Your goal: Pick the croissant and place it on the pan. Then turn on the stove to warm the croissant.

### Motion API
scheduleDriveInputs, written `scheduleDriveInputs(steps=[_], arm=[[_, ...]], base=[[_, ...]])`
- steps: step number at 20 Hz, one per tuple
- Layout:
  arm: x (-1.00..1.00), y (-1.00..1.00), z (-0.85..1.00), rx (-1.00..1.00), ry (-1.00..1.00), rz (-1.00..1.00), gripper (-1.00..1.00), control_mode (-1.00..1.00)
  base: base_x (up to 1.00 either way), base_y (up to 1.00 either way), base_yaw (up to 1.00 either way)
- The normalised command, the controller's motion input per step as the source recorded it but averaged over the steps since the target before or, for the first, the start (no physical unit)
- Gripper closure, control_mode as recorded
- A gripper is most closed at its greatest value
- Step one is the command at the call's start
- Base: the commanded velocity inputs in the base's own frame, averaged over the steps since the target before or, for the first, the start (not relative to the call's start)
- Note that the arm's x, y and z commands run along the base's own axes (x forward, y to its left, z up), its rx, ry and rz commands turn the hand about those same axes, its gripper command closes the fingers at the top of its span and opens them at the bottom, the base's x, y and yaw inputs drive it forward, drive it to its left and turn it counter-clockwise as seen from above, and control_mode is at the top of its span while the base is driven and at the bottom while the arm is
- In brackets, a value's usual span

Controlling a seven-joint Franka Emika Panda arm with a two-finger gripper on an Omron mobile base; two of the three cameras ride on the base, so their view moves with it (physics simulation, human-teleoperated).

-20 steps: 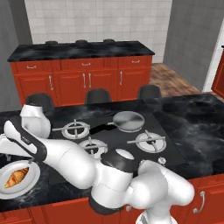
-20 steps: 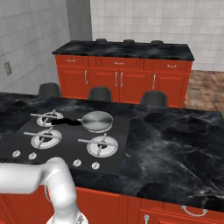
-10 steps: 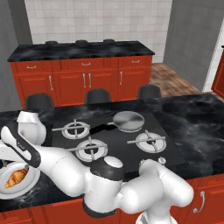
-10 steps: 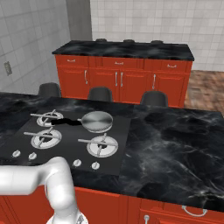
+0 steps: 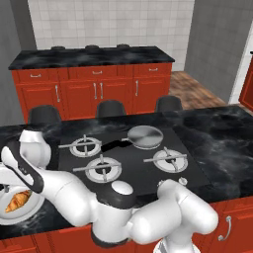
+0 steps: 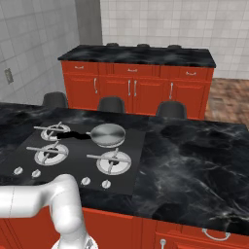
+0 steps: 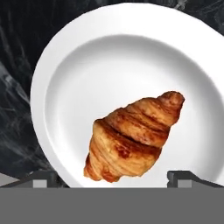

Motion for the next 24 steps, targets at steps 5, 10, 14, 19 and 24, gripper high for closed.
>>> scheduleDriveInputs(steps=[5,10,14,19,24], arm=[[0.00,0.00,-0.09,0.00,0.00,0.00,-1.00,-1.00],[-0.02,0.00,-0.23,0.00,0.03,0.00,-1.00,-1.00],[-0.05,0.00,-0.41,0.00,0.05,0.00,-1.00,-1.00],[0.00,0.02,-0.13,0.00,0.00,0.00,-1.00,-1.00],[0.00,0.18,-0.06,0.00,0.00,0.00,1.00,-1.00]], base=[[0.00,0.00,0.00],[0.00,0.00,0.00],[0.00,0.00,0.00],[0.00,0.00,0.00],[0.00,0.00,0.00]])
